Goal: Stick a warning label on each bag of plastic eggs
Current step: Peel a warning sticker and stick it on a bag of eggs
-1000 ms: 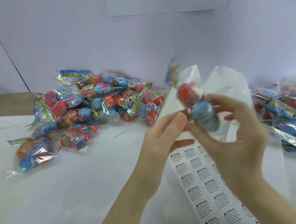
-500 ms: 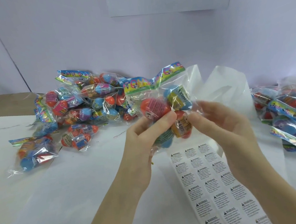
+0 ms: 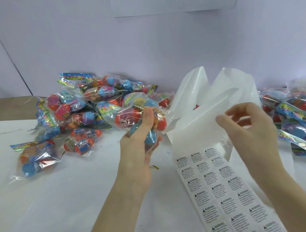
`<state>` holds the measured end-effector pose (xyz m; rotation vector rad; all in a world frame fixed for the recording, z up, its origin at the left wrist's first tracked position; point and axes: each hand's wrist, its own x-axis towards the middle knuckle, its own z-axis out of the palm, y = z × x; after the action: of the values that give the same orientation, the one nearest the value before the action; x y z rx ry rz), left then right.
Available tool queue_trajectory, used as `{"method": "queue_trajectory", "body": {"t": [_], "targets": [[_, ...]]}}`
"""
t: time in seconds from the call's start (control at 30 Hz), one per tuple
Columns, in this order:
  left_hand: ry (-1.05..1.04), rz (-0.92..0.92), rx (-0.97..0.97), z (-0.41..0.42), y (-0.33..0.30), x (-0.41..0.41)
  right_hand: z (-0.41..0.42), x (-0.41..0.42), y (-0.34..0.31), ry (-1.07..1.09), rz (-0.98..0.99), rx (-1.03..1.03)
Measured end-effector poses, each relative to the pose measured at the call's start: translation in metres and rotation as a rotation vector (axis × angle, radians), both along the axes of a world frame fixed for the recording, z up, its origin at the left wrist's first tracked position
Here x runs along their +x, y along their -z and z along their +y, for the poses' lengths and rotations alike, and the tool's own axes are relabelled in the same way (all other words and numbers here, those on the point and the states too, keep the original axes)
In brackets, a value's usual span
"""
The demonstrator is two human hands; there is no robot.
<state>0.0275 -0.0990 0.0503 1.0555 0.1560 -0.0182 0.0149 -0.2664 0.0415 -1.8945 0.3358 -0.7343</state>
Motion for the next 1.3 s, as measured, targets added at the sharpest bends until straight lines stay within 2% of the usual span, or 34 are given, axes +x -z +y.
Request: {"method": "queue_trajectory", "body": {"t": [0.07,0.17,0.27,0.33,0.37,0.47,0.57,0.73,0.9,1.0,1.1,1.2,1.3], "targets": [[0.019,-0.007,-0.02,-0.002,0.0,-0.001,-0.006,0.005,0.006,0.009,0.055,0.017],[0.057,-0.03,-0.011,-0.005,0.001,-0.002,-0.014,0.011,0.013,-0.14,0.264,0.058],[0.11,-0.069,-0.014,-0.006,0.002,-0.002,-0.015,0.011,0.02,-0.272,0.407,-0.072],[0.151,-0.093,-0.036,-0.005,0.002,-0.002,-0.011,0.01,0.02,-0.316,0.338,-0.107],[0.176,-0.105,-0.031,-0.006,0.002,-0.003,-0.009,0.009,0.019,-0.342,0.283,-0.057],[0.182,-0.102,0.082,-0.01,0.004,-0.006,-0.003,0.007,0.011,-0.423,0.134,0.248],[0.246,-0.074,0.077,-0.011,0.005,-0.007,0.001,0.004,0.005,-0.418,0.076,0.427],[0.324,0.009,0.042,-0.01,0.003,-0.01,0.01,-0.001,0.003,-0.279,-0.016,0.332],[0.236,0.075,0.223,-0.008,0.006,-0.005,0.013,-0.005,-0.003,-0.296,-0.093,0.37],[0.26,0.065,0.23,-0.007,0.004,-0.005,0.013,-0.008,-0.006,-0.317,-0.141,0.348],[0.229,0.047,0.121,-0.006,0.001,-0.005,0.011,-0.009,-0.009,-0.384,-0.187,0.394],[0.147,0.055,-0.051,-0.003,-0.001,-0.003,0.007,-0.008,-0.009,-0.57,-0.169,0.474],[0.087,0.028,-0.103,-0.002,-0.001,-0.002,0.004,-0.006,-0.011,-0.685,-0.152,0.45]]}}
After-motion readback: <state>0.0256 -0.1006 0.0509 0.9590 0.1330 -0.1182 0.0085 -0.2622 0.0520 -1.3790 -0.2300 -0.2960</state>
